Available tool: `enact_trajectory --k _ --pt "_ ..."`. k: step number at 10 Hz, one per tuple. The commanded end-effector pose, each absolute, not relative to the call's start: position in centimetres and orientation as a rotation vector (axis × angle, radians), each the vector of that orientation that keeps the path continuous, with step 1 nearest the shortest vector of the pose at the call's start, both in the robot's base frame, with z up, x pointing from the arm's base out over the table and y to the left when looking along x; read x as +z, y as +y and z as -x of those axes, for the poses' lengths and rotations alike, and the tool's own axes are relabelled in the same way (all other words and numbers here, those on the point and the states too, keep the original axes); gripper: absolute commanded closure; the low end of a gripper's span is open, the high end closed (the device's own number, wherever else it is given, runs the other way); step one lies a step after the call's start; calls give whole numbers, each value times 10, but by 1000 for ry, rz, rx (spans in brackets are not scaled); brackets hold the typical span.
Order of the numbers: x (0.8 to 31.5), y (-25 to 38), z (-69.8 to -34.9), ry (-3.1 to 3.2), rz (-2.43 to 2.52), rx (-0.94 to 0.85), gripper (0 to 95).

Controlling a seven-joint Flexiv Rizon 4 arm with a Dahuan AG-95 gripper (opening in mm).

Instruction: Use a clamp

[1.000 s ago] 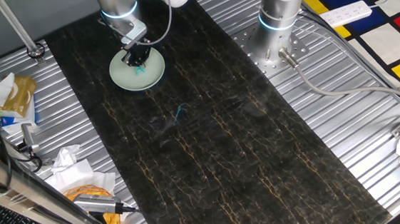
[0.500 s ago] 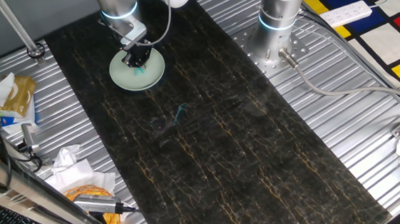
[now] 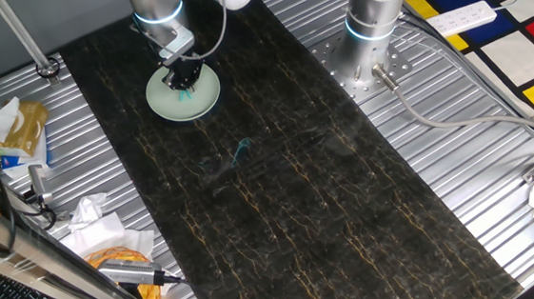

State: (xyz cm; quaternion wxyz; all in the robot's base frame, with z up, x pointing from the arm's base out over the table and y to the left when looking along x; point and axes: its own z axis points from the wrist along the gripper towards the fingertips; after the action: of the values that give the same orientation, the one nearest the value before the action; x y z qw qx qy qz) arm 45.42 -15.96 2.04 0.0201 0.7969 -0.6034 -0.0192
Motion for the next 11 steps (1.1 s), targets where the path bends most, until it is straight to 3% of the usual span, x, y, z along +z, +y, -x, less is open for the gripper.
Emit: enact_trajectory --k 1,11 --pt "19 -157 -455 -1886 -2460 -55 950" --pt "19 -152 -456 -1928 -2439 -61 950"
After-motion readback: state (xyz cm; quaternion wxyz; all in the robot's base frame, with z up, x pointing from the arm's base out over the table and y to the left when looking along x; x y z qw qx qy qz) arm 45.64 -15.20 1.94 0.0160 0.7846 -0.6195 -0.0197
